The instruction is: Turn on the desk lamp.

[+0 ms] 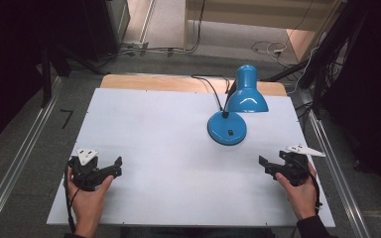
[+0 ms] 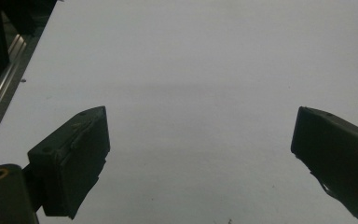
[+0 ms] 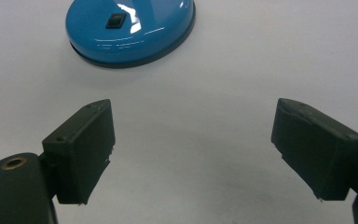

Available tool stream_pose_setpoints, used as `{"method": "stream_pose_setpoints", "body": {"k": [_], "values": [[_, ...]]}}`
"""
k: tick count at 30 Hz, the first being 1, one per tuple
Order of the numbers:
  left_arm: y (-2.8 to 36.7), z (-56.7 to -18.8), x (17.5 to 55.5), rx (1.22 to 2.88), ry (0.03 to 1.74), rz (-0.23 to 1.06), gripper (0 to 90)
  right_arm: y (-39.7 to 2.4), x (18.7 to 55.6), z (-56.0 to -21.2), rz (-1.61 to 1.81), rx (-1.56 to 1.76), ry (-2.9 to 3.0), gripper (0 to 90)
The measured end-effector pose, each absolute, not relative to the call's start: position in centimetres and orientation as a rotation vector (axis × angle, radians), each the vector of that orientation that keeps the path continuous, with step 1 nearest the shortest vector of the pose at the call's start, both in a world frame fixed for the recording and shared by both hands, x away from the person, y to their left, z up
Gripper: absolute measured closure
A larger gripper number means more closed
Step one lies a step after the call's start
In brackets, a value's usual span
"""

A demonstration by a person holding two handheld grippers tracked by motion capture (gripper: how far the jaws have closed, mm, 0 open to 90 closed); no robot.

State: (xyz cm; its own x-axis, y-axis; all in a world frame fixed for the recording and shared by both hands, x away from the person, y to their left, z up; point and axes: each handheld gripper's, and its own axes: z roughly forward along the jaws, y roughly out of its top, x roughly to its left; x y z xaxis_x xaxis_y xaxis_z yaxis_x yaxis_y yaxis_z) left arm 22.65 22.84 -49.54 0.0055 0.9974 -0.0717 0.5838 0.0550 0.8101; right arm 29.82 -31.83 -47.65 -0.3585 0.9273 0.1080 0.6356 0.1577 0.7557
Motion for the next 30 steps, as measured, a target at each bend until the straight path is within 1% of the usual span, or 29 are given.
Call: {"method": "stream_pose_setpoints", "body": {"k": [30], "values": [[22.8,-49.6,22.7,1.61,1.656,0.773,5.4,-30.2,32.0,-47.3,1.053,1.462,2.075,12.6]]}}
